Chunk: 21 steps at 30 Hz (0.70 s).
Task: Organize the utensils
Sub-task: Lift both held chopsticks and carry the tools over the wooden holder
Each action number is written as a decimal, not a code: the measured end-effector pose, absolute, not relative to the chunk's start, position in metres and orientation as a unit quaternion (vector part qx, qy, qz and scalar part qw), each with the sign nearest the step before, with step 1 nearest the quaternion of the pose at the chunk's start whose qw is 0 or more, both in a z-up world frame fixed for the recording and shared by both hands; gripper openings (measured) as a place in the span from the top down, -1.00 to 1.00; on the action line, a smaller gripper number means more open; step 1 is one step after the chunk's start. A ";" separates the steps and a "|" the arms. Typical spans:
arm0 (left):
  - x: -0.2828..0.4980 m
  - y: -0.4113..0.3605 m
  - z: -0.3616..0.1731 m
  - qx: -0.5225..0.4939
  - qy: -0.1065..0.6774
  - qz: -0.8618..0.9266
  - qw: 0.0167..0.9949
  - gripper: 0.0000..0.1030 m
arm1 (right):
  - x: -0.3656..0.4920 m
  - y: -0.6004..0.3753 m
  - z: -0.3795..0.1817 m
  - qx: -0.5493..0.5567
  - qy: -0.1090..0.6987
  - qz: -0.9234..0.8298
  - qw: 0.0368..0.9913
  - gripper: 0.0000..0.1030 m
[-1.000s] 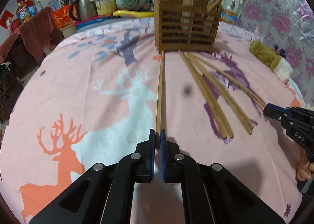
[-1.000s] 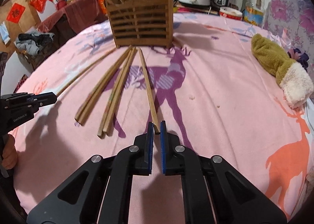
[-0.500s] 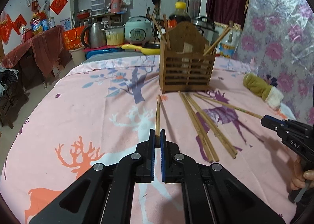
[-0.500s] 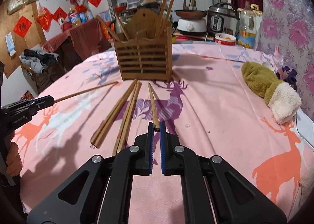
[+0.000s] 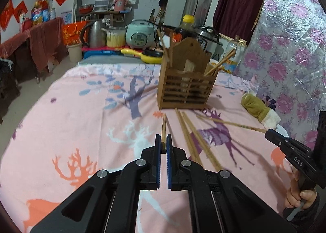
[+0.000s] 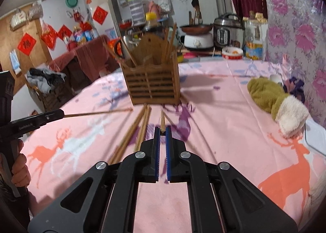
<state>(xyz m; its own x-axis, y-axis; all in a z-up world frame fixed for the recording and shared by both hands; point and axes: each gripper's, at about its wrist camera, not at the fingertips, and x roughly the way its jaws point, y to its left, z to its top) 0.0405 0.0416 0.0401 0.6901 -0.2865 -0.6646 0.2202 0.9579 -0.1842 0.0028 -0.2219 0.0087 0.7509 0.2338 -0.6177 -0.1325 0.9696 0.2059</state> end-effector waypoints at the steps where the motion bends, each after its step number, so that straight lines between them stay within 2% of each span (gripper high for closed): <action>1: 0.042 0.039 0.047 -0.041 0.366 -0.138 0.919 0.90 | 0.004 -0.222 0.014 0.077 0.334 0.100 0.934 0.88; 21: 0.090 -0.036 0.153 0.013 0.305 -0.162 0.938 0.90 | 0.036 -0.210 0.101 0.077 0.258 0.109 0.957 0.89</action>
<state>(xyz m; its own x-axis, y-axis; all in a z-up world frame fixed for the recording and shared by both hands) 0.0900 -0.0361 0.1534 0.7609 -0.2958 -0.5775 0.3120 0.9472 -0.0741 0.0363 -0.2104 0.1012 0.8427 0.2486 -0.4775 -0.1689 0.9643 0.2038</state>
